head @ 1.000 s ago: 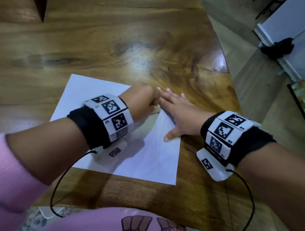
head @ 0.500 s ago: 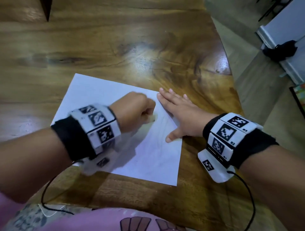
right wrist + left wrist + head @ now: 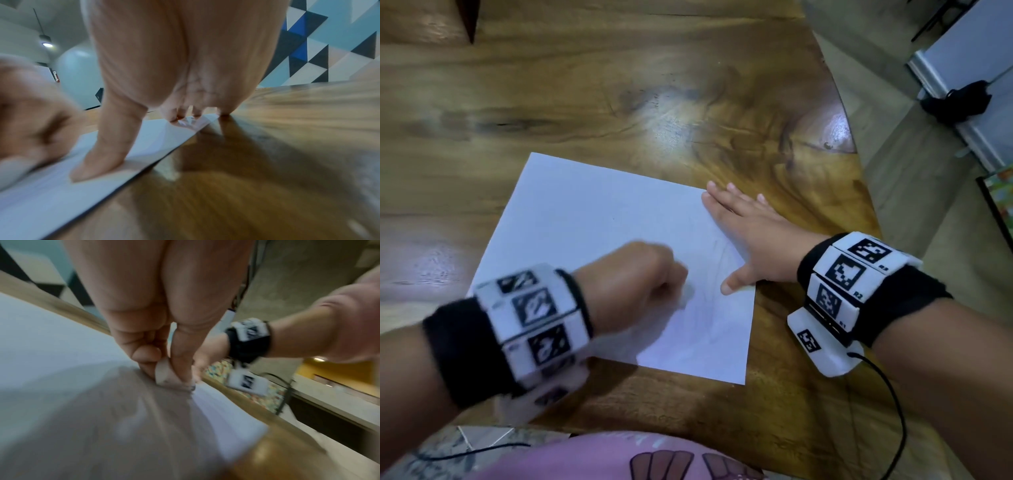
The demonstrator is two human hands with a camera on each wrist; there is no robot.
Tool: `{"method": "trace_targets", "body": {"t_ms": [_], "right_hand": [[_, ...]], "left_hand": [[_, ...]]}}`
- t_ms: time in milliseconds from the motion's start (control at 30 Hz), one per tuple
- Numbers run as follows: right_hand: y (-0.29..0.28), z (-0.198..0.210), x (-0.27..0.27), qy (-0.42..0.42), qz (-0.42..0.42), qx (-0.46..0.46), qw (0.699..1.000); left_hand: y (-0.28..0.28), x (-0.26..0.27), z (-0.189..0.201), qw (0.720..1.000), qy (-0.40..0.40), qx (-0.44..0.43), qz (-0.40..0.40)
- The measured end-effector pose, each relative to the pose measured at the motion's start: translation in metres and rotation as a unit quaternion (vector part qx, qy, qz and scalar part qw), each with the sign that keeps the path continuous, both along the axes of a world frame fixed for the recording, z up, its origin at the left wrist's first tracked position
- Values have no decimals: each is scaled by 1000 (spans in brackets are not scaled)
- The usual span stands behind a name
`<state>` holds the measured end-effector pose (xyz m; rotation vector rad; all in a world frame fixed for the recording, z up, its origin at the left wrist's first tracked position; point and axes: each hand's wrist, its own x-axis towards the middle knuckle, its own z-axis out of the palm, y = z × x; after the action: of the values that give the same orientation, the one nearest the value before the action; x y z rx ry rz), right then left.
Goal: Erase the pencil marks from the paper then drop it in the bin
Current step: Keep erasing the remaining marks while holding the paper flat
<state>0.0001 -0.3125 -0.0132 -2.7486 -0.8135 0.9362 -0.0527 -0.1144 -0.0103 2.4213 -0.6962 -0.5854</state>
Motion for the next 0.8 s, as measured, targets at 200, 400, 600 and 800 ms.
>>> {"method": "trace_targets", "body": {"t_ms": [200, 400, 600, 800], "right_hand": [[1, 0, -1, -4, 3, -4, 1000], [0, 1, 0, 3, 2, -2, 1000], [0, 0, 0, 6, -1, 5, 1000], [0, 0, 0, 5, 3, 2, 1000]], "left_hand": [[-2, 3, 1, 999, 6, 19, -46], [7, -20, 0, 998, 20, -12, -66], [10, -24, -1, 998, 21, -12, -55], [9, -26, -5, 999, -9, -20, -50]]}}
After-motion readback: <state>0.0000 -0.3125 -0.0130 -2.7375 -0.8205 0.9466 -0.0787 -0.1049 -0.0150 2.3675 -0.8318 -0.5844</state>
